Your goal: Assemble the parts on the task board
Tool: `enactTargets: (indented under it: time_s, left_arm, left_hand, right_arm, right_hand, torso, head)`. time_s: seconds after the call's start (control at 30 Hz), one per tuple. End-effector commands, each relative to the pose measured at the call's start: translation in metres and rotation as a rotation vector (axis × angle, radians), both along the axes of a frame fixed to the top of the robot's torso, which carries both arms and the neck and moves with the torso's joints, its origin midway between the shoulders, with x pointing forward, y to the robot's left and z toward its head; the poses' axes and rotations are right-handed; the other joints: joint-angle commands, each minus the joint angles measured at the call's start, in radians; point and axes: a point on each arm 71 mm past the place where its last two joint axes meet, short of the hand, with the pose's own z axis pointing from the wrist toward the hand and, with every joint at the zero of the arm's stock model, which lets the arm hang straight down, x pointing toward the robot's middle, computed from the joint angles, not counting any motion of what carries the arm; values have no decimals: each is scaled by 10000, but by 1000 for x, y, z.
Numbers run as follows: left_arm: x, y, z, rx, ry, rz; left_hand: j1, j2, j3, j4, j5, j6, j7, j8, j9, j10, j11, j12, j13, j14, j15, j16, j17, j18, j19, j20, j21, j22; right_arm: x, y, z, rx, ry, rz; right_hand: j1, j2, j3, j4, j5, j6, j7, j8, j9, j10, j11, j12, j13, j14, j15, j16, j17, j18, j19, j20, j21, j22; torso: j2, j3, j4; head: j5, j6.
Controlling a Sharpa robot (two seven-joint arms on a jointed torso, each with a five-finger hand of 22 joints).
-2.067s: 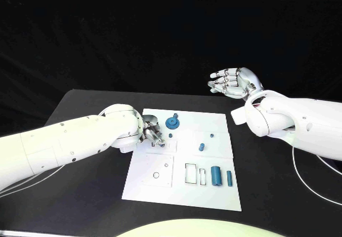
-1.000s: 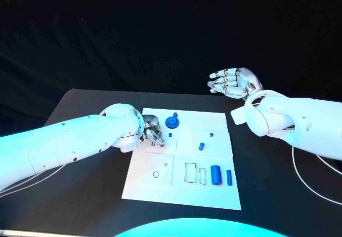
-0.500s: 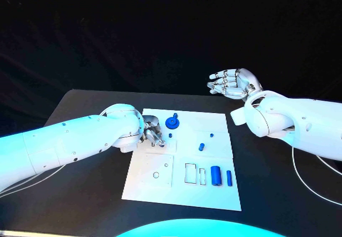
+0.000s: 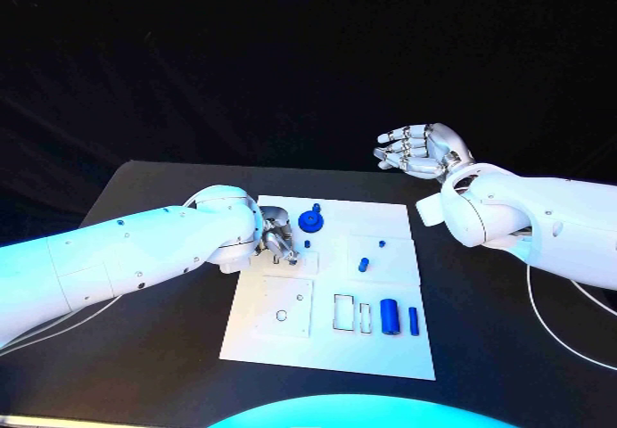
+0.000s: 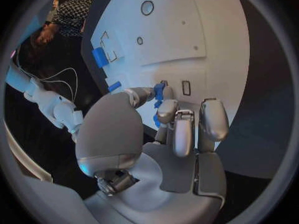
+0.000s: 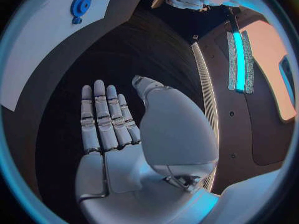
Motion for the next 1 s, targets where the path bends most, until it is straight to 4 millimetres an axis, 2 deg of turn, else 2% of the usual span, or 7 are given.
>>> enactTargets:
  time_s: [0.03, 0.3, 0.63, 0.8, 1.0]
  left_arm:
    - [-3, -2, -4, 283, 290, -235]
    - [-3, -2, -5, 335, 399, -304]
    - [-1, 1, -5, 297, 289, -109]
    - [-1, 2, -4, 260, 226, -20]
    - [0, 2, -4, 236, 209, -2]
  left_hand:
    - [-50, 69, 1984, -1903, 35, 99, -65, 11, -14, 82, 8, 69, 37, 925, -66, 51, 2301, -128, 70, 0, 32, 6]
    - [-278, -19, 1997, -1944, 235, 191, -106, 14, 15, 203, -22, 133, 148, 940, -81, 73, 2352, -127, 66, -11, 30, 3]
    - [-312, -1, 2050, -2035, 355, 259, -138, 15, 30, 291, -55, 183, 239, 937, -108, 68, 2340, -141, 117, -30, 62, 82]
    - [-312, 0, 2061, -2053, 367, 268, -142, 14, 31, 308, -59, 197, 262, 936, -112, 67, 2338, -144, 127, -34, 69, 96]
    - [-314, -1, 2074, -2078, 383, 283, -146, 14, 34, 332, -65, 216, 296, 939, -117, 70, 2346, -151, 150, -39, 84, 132]
  right_arm:
    - [-1, 1, 0, 11, 25, 185]
    - [-1, 1, 0, 9, 41, 180]
    - [-1, 1, 0, 7, 38, 174]
    - [0, 1, 0, 6, 37, 178]
    - [0, 1, -1, 4, 40, 180]
  right_hand:
    - [-95, -33, 12, -2, -67, 55, 594, -60, -9, 13, 61, -31, -14, 3, 55, -42, -10, 63, -54, 19, -51, -13]
    - [-106, -33, 11, -13, -66, 58, 593, -63, -15, 9, 62, -41, -14, -1, 60, -64, -26, 61, -81, 26, -57, -55]
    - [-111, -34, 10, -16, -65, 59, 594, -65, -17, 7, 63, -44, -14, -2, 62, -72, -32, 61, -89, 27, -58, -71]
    - [-114, -34, 9, -19, -65, 59, 595, -66, -18, 6, 64, -46, -14, -3, 63, -76, -35, 61, -94, 29, -58, -79]
    - [-116, -33, 9, -21, -65, 59, 595, -66, -20, 5, 64, -48, -14, -4, 64, -81, -38, 61, -99, 30, -59, -88]
  torso:
    - [-6, 7, 6]
    - [-7, 4, 7]
    - [-8, 2, 13]
    - [-7, -12, 2]
    - [-9, -1, 18]
  head:
    - [-20, -21]
    - [-22, -54]
    - [-20, -38]
    - [-15, -44]
    - [-18, -52]
